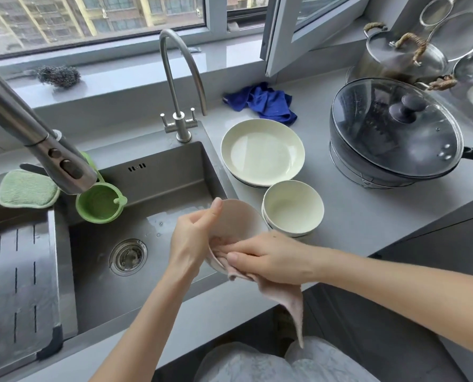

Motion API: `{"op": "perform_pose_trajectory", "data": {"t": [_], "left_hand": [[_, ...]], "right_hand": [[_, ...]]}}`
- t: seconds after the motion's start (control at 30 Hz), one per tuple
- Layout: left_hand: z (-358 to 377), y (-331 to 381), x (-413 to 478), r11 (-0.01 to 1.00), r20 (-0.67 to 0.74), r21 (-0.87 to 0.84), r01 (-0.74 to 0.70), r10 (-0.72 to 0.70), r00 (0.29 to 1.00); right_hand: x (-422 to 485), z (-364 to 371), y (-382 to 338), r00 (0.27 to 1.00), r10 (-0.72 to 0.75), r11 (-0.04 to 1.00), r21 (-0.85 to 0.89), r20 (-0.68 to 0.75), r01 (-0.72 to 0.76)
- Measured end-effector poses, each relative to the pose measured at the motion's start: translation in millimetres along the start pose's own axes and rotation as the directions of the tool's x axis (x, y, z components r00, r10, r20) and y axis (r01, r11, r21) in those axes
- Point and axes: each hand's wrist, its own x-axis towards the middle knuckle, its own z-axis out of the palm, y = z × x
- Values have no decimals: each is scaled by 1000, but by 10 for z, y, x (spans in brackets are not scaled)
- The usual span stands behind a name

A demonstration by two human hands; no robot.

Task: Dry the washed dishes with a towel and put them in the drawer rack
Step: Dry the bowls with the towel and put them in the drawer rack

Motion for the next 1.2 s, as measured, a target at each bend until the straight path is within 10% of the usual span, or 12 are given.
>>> {"op": "perform_pose_trajectory", "data": {"t": [0.07,0.13,0.3,0.4,0.53,0.6,0.73,0.9,1.07,1.2], "left_hand": [[21,-19,-1,995,-10,-99,-1,0,1000],[6,7,15,985,-4,-169,12,-13,1000],[-121,50,29,986,229,51,160,-168,959],[-53,94,33,967,289,239,91,-160,944],[-46,161,100,965,290,247,84,-156,944],[-19,154,132,965,234,252,73,-134,963],[82,111,178,970,42,204,131,-143,989],[105,33,116,988,22,135,79,-83,996],[65,102,45,998,-116,-47,-49,44,992],[169,197,-24,982,-132,-164,-91,70,989]], "right_hand": [[47,124,-19,999,3,788,616,-40,22],[82,161,-38,998,-23,712,700,-63,60],[-29,-124,37,990,-12,993,-118,141,29],[12,-224,171,959,-188,613,-738,211,282],[154,-365,389,878,-429,417,-815,214,402],[180,-291,408,901,-394,476,-799,180,367],[78,-103,242,1000,-3,930,-368,-1,2],[-205,-231,84,945,118,920,393,-304,11],[-438,-661,82,574,131,987,163,-809,5],[-100,-583,131,643,220,971,229,-734,-71]]}}
